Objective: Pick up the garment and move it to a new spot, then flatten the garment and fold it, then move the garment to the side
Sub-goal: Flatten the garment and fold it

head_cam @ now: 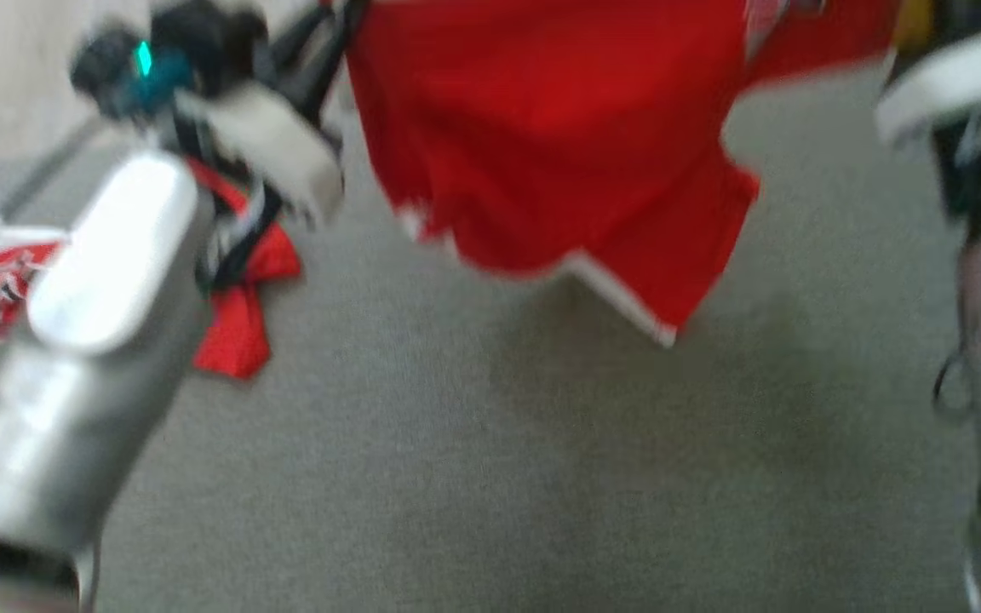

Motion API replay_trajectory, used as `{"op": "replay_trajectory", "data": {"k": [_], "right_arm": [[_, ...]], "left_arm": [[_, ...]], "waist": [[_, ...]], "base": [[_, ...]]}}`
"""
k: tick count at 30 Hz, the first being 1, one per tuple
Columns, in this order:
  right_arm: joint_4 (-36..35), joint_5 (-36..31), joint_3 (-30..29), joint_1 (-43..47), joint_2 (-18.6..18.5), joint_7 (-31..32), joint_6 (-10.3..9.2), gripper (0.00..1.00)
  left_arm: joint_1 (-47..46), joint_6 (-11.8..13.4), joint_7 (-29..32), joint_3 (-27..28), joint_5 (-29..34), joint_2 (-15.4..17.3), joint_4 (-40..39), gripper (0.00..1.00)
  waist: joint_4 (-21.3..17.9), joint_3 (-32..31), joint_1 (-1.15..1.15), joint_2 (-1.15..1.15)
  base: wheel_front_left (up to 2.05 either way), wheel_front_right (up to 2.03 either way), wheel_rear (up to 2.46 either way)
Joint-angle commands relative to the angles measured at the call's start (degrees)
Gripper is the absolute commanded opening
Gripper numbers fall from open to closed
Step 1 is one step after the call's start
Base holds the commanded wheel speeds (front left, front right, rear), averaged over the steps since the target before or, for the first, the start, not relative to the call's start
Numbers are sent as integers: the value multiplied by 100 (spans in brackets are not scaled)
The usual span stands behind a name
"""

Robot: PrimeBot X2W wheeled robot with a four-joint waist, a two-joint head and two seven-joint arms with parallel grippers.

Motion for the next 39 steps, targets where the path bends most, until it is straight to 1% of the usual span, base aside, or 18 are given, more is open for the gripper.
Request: {"op": "replay_trajectory", "data": {"k": [1, 4, 7, 11, 15, 20, 24, 30, 31, 36, 39], "right_arm": [[56, -55, 106, -691, -17, -179, 22, 0], [729, -250, -12, -1499, -89, -616, 22, 0], [1389, -514, -145, -2139, -106, -1080, 22, 0], [1993, -838, -373, -2629, 0, -1373, 22, 0], [2518, -1051, -483, -2617, 89, -1435, 22, 0], [3091, -1127, -287, -2182, 100, -1443, 22, 0], [3483, -1005, 112, -1820, 57, -1444, 22, 0], [4041, -515, 906, -1365, -113, -1445, 22, 0], [4041, -515, 906, -1365, -113, -1445, 22, 0], [4511, -68, 1718, -1094, -256, -1250, 22, 0], [4631, 264, 2279, -899, -341, -1053, 22, 0]], "left_arm": [[-728, -16, -123, 246, 51, 115, 46, 0], [-1418, -41, -487, 174, 124, -35, 564, 0], [-2041, -49, -954, 157, 205, -231, 1124, 0], [-2605, -53, -1568, 111, 319, -436, 1825, 0], [-2699, -58, -1917, -155, 290, -625, 2301, 0], [-2286, -60, -2071, -958, 131, -609, 2513, 0], [-1816, -60, -2116, -1476, -71, -416, 2459, 0], [-956, -61, -2128, -1892, -341, -121, 2187, 0], [-956, -61, -2128, -1892, -341, -121, 2187, 0], [-294, -61, -2129, -2147, -462, 5, 1976, 0], [33, -61, -2129, -2282, -560, 33, 1906, 0]], "waist": [[-57, 721, -1, 0], [-41, 1170, -1, 0], [-8, 1458, -1, 0], [10, 1699, -1, 0], [37, 1802, -1, 0], [40, 1787, -1, 0], [10, 1619, -1, 0], [-10, 1125, -1, 0], [-10, 1125, -1, 0], [-26, 679, -1, 0], [-24, 435, -1, 0]], "base": [[0, 0, 0], [0, 0, 0], [0, 0, 0], [0, 0, 0], [0, 0, 0], [0, 0, 0], [0, 0, 0], [0, 0, 0], [0, 0, 0], [0, 0, 0], [0, 0, 0]]}}
